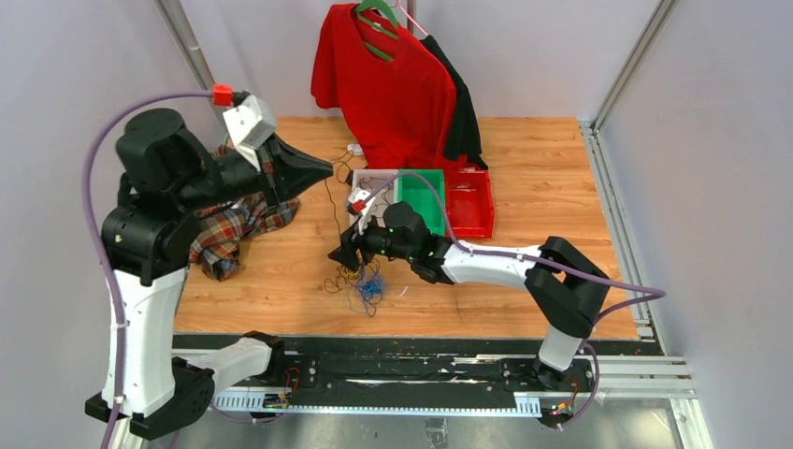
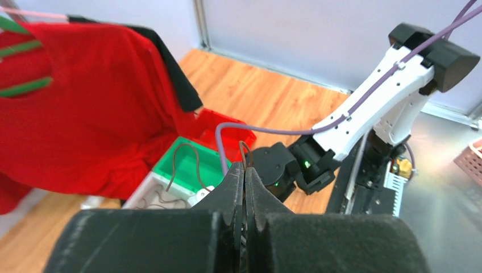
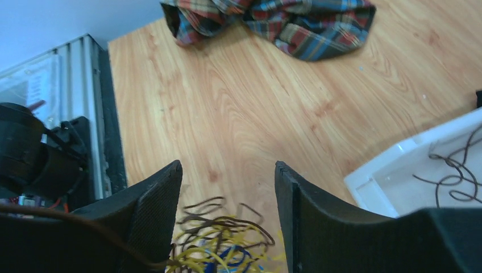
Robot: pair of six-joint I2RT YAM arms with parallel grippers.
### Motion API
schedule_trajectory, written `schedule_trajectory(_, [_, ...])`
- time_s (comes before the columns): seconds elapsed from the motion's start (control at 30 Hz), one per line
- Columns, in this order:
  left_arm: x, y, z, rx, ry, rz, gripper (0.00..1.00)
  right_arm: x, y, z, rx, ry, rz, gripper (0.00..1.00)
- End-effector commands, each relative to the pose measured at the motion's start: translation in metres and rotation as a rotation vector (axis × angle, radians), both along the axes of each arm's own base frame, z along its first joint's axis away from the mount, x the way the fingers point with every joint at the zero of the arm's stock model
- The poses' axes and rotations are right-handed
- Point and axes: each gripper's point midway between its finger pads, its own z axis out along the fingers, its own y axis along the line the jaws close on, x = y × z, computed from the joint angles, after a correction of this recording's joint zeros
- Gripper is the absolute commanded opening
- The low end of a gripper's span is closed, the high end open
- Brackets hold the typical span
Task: Untangle the cables
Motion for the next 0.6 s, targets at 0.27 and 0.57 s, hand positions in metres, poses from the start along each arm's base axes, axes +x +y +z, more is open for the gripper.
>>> schedule_trajectory(0.27, [-0.012, 0.031, 0.105, -0.092, -0.308, 0.195, 0.0, 0.029, -0.046, -0.057, -0.109, 0.038, -0.097, 0.58])
schedule_trajectory(0.57, [-0.004, 0.073, 0.17, -0.166, -0.509, 0.465, 0.0, 0.03, -0.092, -0.099, -0.205, 0.051, -0.189, 0.61])
